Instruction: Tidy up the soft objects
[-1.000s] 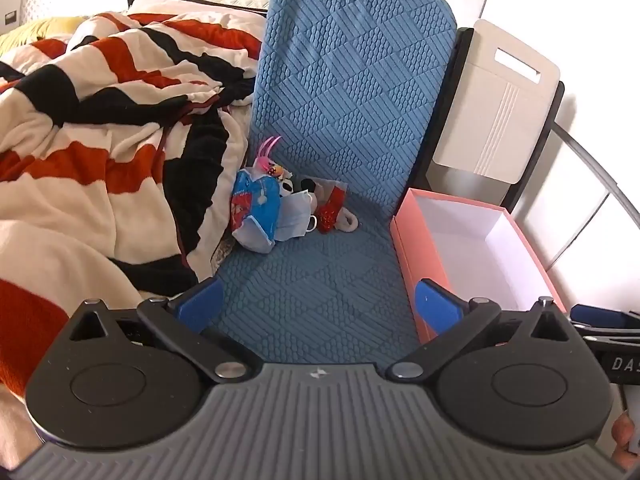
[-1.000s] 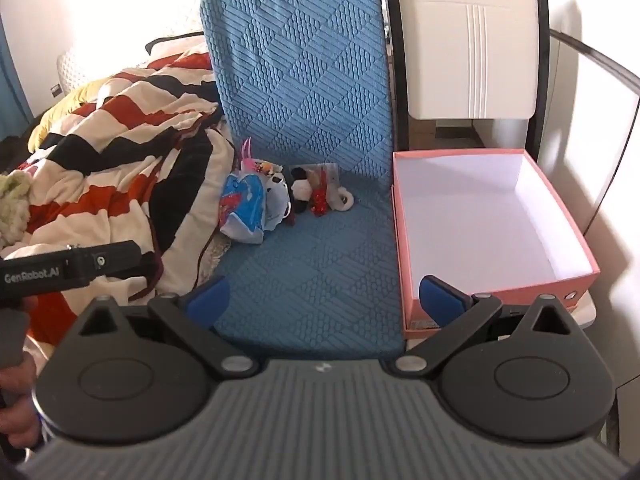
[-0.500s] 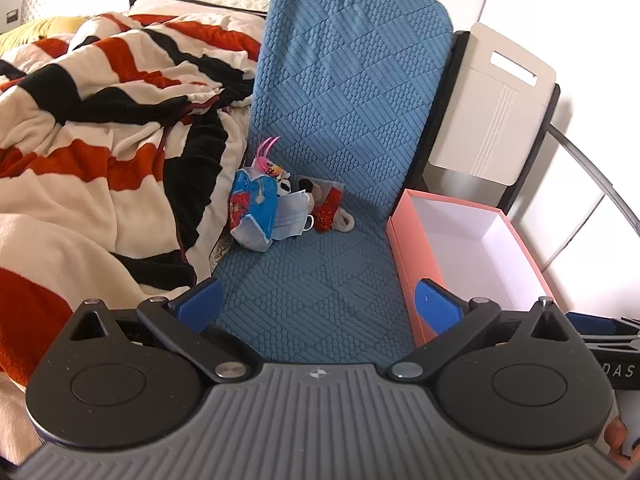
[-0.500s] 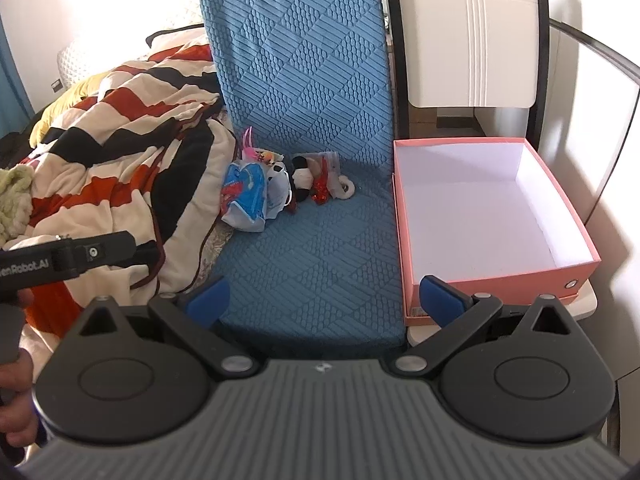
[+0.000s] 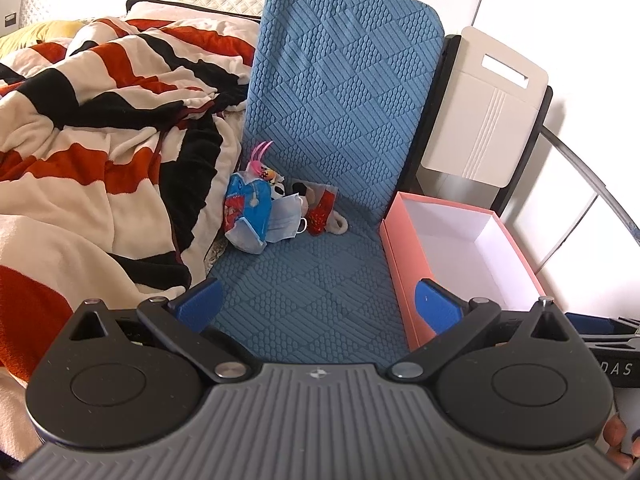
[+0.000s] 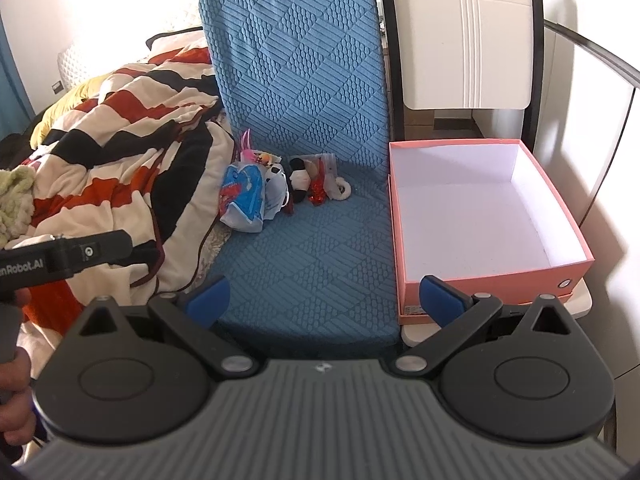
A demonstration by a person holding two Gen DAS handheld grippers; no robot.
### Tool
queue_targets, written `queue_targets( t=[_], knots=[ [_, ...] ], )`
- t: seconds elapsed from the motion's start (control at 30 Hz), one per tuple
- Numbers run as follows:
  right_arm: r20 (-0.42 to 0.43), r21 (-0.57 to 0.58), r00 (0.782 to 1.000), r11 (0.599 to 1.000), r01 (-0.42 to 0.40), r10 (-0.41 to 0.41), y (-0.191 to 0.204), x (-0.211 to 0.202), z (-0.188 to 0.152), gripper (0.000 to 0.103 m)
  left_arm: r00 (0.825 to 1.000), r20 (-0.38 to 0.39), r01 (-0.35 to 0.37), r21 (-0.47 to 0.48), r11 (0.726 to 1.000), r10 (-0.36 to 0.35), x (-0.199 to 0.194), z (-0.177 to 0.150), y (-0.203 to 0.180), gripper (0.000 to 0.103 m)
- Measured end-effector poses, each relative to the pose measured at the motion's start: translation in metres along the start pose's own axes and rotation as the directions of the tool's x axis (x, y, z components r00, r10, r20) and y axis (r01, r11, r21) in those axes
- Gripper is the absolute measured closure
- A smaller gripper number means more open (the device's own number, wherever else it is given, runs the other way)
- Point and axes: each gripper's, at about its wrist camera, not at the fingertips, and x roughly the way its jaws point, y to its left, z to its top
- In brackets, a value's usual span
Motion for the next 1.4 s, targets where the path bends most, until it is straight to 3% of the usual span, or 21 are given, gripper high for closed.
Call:
queue_targets(
  t=[0.63,1.4],
  knots=[
    [0.039,0.004,0.999,1.0,-0.004,0.004,-0.005,-0.01,-0.012,0.0,1.0,0.022,-0.008,-0.024,1.0,0.009,-0.012,-0.01,0.002,0.0],
    [0.008,0.041,1.0,0.999,0.002,-0.002,-0.015,0.018,-0.018,0.0,0.999,-0.025,-0.022,-0.08,0.997,0.02,0.028,-0.029,0.01,0.0]
  ],
)
